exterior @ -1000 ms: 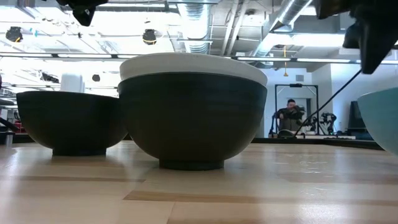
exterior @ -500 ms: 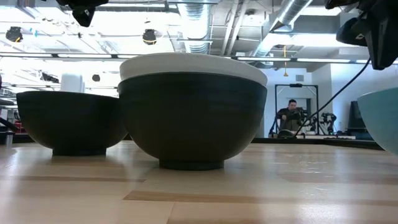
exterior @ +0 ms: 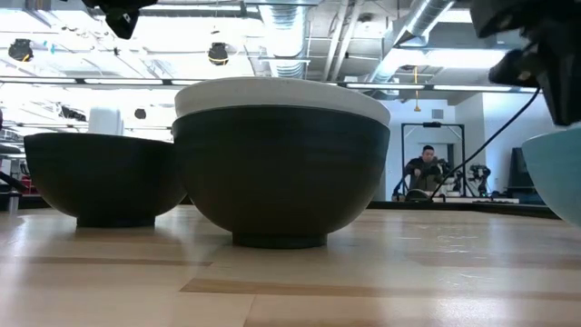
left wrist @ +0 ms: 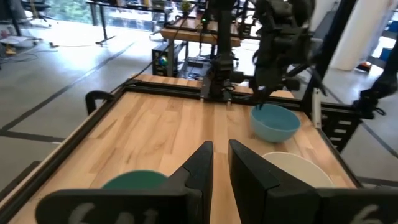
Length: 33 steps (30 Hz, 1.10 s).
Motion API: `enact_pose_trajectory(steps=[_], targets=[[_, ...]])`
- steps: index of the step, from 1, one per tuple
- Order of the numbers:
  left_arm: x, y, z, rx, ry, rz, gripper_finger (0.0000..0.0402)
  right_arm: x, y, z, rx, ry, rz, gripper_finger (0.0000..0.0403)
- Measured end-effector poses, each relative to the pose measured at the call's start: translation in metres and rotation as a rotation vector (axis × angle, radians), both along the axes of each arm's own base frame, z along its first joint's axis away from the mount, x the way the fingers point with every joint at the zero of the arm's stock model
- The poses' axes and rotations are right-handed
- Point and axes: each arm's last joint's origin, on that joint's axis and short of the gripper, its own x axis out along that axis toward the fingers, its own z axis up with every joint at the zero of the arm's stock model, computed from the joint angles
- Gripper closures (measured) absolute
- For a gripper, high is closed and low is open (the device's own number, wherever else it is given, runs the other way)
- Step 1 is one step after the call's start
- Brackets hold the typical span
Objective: Nest bowls inside each other
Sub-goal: Stack the blue bowl on top of the white bowl
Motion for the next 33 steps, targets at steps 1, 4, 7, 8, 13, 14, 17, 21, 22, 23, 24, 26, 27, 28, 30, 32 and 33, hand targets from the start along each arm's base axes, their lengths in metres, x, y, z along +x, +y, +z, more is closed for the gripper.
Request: enact_pose_trajectory(steps=[1,4,7,8,13,14,17,21,22,23,24,26,27,28,30,32,33], targets=[[0.0,-0.0004,0.0,-0.002,-0.001,-0.012,0.0361,0.0001,-0.0001,-0.0025,0.002,-0.004,0.024,0.0344],[0.0,-0.0016,0.0001,-0.011,-0.004,-0.055,0.0361,0.0025,-0.0003,-0.0075,0.0,-0.04,0.088,0.0344],[0.0,-0.0027,0.0002,-0.017,-0.007,-0.09,0.0361,0.0037,-0.0018,-0.0081,-0.007,-0.048,0.12,0.0344],[0.0,-0.003,0.0002,-0.019,-0.007,-0.103,0.0361,0.0038,-0.0019,-0.0081,-0.012,-0.05,0.133,0.0344],[-0.0002,-0.0048,0.0004,-0.032,-0.011,-0.163,0.0361,0.0048,-0.0026,-0.008,-0.016,-0.058,0.159,0.0344],[-0.0002,-0.0053,0.0004,-0.04,-0.012,-0.178,0.0361,0.0052,-0.0026,-0.0079,-0.015,-0.061,0.158,0.0344],[-0.0004,-0.0064,0.0003,-0.048,-0.013,-0.216,0.0361,0.0058,-0.0023,-0.0077,-0.012,-0.068,0.16,0.0344],[-0.0005,-0.0065,0.0002,-0.049,-0.012,-0.22,0.0361,0.0064,-0.002,-0.0075,-0.009,-0.075,0.16,0.0344],[-0.0005,-0.0065,0.0002,-0.049,-0.012,-0.22,0.0361,0.0064,-0.0019,-0.0075,-0.009,-0.075,0.16,0.0344],[-0.0005,-0.0065,0.0002,-0.049,-0.012,-0.22,0.0361,0.0064,-0.002,-0.0075,-0.009,-0.075,0.16,0.0344],[-0.0004,-0.0065,0.0002,-0.049,-0.012,-0.22,0.0361,0.0063,-0.002,-0.0076,-0.01,-0.073,0.16,0.0344],[-0.0005,-0.0065,0.0002,-0.049,-0.012,-0.22,0.0361,0.0056,-0.0024,-0.0078,-0.015,-0.066,0.169,0.0344],[-0.0005,-0.0065,0.0002,-0.049,-0.012,-0.22,0.0361,0.0054,-0.0025,-0.0078,-0.018,-0.065,0.18,0.0344],[-0.0005,-0.0065,0.0002,-0.05,-0.012,-0.22,0.0361,0.0053,-0.0026,-0.0078,-0.02,-0.065,0.188,0.0344],[-0.0004,-0.0065,0.0002,-0.049,-0.012,-0.22,0.0361,0.006,-0.0039,-0.0079,-0.02,-0.065,0.184,0.0344],[-0.0005,-0.0065,0.0002,-0.05,-0.011,-0.22,0.0361,0.0072,-0.0066,-0.0079,-0.019,-0.061,0.173,0.0344],[-0.0005,-0.0065,0.0002,-0.05,-0.011,-0.22,0.0361,0.0078,-0.0089,-0.008,-0.022,-0.056,0.164,0.0344]])
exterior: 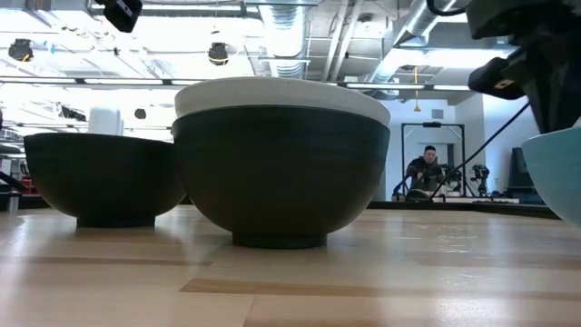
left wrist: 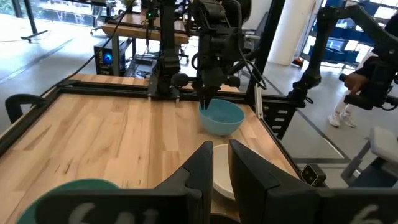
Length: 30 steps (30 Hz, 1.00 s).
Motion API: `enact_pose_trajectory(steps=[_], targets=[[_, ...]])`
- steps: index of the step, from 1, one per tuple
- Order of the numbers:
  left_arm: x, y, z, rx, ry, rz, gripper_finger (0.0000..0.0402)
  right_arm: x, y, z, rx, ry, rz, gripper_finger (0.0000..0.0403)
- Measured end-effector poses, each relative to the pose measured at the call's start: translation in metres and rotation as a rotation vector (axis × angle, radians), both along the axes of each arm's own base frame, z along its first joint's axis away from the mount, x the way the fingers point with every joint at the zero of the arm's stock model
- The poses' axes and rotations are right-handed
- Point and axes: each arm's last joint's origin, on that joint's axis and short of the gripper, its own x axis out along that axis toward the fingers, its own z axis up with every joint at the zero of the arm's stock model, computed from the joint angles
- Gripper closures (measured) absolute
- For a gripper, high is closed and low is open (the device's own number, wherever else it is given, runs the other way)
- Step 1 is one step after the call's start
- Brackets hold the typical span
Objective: Nest bowls inside each other
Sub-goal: Stack the blue bowl on top of the white bowl
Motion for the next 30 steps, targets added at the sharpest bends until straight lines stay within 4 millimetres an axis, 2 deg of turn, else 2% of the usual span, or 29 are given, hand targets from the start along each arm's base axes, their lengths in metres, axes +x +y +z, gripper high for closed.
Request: enact_pose_trajectory(steps=[5,12,23,30], targets=[[0.0,0.0,0.0,0.0,0.0,0.003,0.0361,0.002,-0.014,-0.001,0.023,0.06,-0.058,0.0339],[0.0,0.0,0.0,-0.015,0.004,0.015,0.0361,0.007,-0.027,-0.001,0.054,0.072,-0.119,0.0311],[0.0,0.001,0.0,-0.013,0.005,0.031,0.0361,0.003,-0.015,-0.001,0.061,0.071,-0.063,0.0254],[0.0,0.001,0.0,-0.011,0.006,0.042,0.0361,0.003,-0.013,-0.001,0.058,0.062,-0.056,0.0244]])
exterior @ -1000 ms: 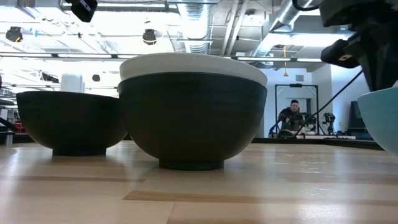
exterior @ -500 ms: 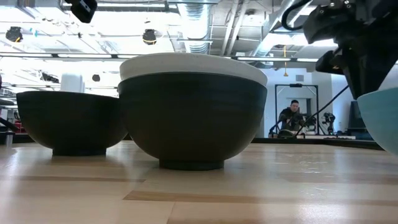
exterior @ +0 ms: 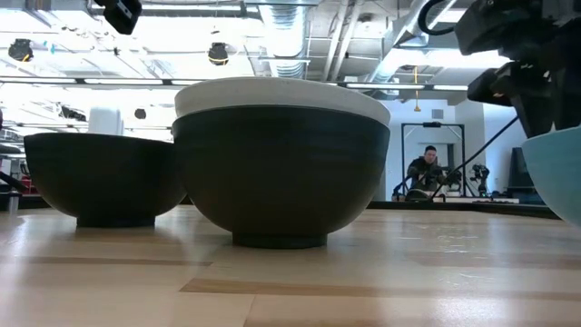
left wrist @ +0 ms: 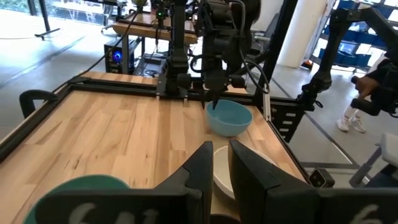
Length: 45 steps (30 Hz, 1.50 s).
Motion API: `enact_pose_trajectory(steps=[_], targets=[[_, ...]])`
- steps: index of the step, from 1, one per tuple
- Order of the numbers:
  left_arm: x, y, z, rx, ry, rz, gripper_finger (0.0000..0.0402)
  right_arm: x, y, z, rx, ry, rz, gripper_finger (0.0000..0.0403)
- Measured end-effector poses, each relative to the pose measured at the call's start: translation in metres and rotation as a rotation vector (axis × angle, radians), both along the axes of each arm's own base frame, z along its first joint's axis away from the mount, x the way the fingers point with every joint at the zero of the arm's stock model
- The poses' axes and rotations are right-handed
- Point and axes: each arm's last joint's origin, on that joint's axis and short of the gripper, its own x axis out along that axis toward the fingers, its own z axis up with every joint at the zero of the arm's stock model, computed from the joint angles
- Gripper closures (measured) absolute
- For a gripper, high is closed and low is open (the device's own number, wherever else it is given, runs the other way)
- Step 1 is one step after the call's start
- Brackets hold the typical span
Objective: Nest bowls inside each other
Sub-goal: Stack the blue bowl on top of the white bowl
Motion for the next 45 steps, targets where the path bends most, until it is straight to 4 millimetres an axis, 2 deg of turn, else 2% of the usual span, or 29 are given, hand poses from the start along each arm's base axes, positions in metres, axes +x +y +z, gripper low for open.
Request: enact_pose_trajectory(steps=[5,12,16,21,31,39,42,45], targets=[[0.0,0.0,0.0,0.0,0.0,0.0,0.0361,0.01,0.004,-0.01,0.002,-0.004,0.0,0.0251],[0.0,0.0,0.0,0.0,-0.001,0.001,0.0361,0.023,0.015,-0.044,0.0,0.125,0.026,0.0256],[0.0,0.0,0.0,0.0,0.0,0.004,0.0361,0.029,0.017,-0.05,0.009,0.104,0.026,0.0259],[0.0,0.0,0.0,0.001,0.001,0.015,0.0361,0.029,0.017,-0.039,0.027,0.033,0.026,0.0282],[0.0,0.0,0.0,0.0,0.001,0.016,0.0361,0.027,0.016,-0.035,0.036,0.023,0.029,0.0385],[0.0,0.001,0.0,0.003,0.002,0.032,0.0361,0.028,0.016,-0.031,0.021,0.022,0.024,0.0385],[0.0,0.001,0.0,0.004,0.003,0.04,0.0361,0.035,0.017,-0.018,0.02,0.0,0.014,0.0392],[0.0,0.001,0.0,0.005,0.003,0.044,0.0361,0.043,0.013,0.003,-0.021,-0.03,-0.042,0.039]])
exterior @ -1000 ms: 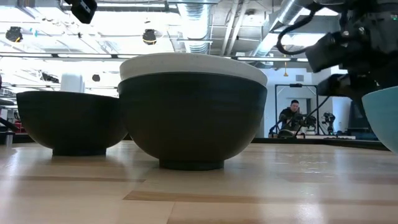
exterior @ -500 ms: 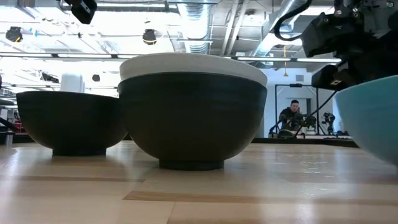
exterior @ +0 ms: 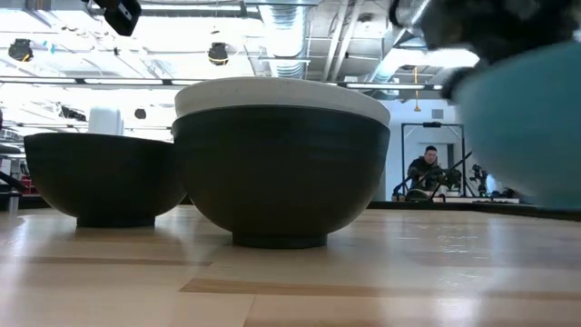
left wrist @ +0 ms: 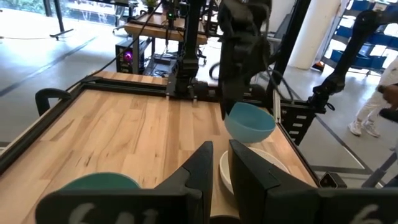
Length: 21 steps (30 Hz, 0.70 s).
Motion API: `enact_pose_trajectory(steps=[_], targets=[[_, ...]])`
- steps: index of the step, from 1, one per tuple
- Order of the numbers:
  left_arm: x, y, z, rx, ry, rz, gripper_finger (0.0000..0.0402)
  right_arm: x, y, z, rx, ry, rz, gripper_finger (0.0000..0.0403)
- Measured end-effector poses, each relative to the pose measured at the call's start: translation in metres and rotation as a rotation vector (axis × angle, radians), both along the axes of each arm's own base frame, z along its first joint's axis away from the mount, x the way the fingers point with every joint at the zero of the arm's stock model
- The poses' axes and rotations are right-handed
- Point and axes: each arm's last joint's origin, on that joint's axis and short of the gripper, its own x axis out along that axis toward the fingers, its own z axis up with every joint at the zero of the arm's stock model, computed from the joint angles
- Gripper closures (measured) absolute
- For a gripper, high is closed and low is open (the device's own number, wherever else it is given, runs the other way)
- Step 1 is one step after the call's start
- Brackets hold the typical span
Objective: Nest bowls inside each other
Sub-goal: Stack the blue bowl on top of the white bowl
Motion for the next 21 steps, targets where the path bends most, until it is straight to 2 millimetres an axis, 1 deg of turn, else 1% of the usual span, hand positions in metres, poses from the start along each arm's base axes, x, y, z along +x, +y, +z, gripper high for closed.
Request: enact_pose_trajectory(steps=[3,7,10,13,16,19,21], targets=[[0.0,0.0,0.0,-0.005,0.002,0.013,0.0361,0.011,-0.006,0.024,-0.047,-0.071,-0.087,0.0391],[0.0,0.001,0.0,-0.009,0.003,0.023,0.0361,0.027,-0.014,0.056,-0.012,-0.177,-0.163,0.0392],[0.0,0.001,0.0,-0.009,0.003,0.029,0.0361,0.035,-0.021,0.073,0.006,-0.244,-0.223,0.0392],[0.0,0.002,0.0,-0.015,0.006,0.062,0.0361,0.042,-0.03,0.085,0.008,-0.306,-0.304,0.0392],[0.0,0.002,0.0,-0.012,0.007,0.08,0.0361,0.05,-0.038,0.093,0.069,-0.368,-0.403,0.0392],[0.0,0.002,0.0,-0.01,0.005,0.08,0.0361,0.061,-0.044,0.094,0.131,-0.408,-0.429,0.0392],[0.0,0.002,0.0,-0.009,0.004,0.084,0.0361,0.064,-0.044,0.09,0.132,-0.401,-0.429,0.0392]])
